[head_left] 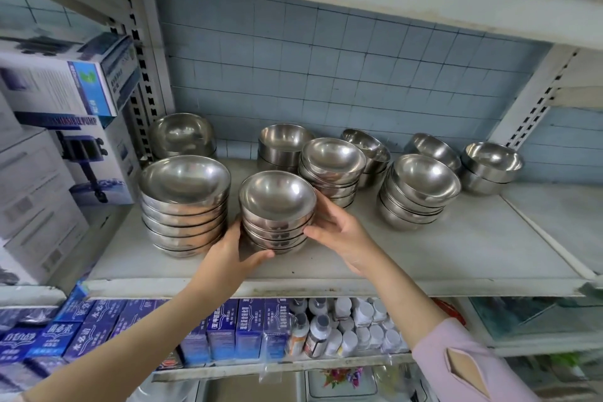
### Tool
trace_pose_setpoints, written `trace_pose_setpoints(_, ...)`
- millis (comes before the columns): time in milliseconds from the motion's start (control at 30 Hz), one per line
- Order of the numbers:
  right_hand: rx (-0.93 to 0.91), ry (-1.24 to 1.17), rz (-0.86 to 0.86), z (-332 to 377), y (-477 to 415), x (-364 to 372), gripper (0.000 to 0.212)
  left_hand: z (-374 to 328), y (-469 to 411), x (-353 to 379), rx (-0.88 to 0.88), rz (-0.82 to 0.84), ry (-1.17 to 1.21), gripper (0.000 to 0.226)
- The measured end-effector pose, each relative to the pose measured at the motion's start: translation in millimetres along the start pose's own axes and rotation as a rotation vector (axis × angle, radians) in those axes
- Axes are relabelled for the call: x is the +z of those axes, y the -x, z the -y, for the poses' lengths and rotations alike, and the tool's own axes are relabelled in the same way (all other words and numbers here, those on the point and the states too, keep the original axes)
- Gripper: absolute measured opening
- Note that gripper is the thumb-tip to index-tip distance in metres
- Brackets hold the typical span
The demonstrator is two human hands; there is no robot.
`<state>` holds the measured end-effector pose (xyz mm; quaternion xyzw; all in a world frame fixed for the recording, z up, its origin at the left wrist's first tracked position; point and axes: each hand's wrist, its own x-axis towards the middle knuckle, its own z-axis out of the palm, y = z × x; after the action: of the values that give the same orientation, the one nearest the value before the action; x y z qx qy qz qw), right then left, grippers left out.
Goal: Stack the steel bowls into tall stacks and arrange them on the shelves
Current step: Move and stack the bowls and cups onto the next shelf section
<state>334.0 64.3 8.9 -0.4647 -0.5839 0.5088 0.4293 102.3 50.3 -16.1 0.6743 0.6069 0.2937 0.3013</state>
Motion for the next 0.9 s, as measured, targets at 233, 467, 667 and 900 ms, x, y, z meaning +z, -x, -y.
trace_pose_setpoints(233,-0.004,0.126,-0.1,13,30,-27,0.066,-11,36,-10,0.105,-0.002,-0.196,0.024)
trace_pose_setpoints(467,-0.058,0.232,-0.259,34,81,-94,0.037,-80,40,23,0.454,0.108,-0.115,0.03)
trace_pose_setpoints(667,-0.12,0.238,-0.511,48,126,-173,0.037,-170,20,79,0.632,0.173,-0.005,0.042)
trace_pose_setpoints(900,-0.17,0.163,-0.806,27,135,-290,0.04,-264,-24,180,0.647,0.228,0.099,0.064)
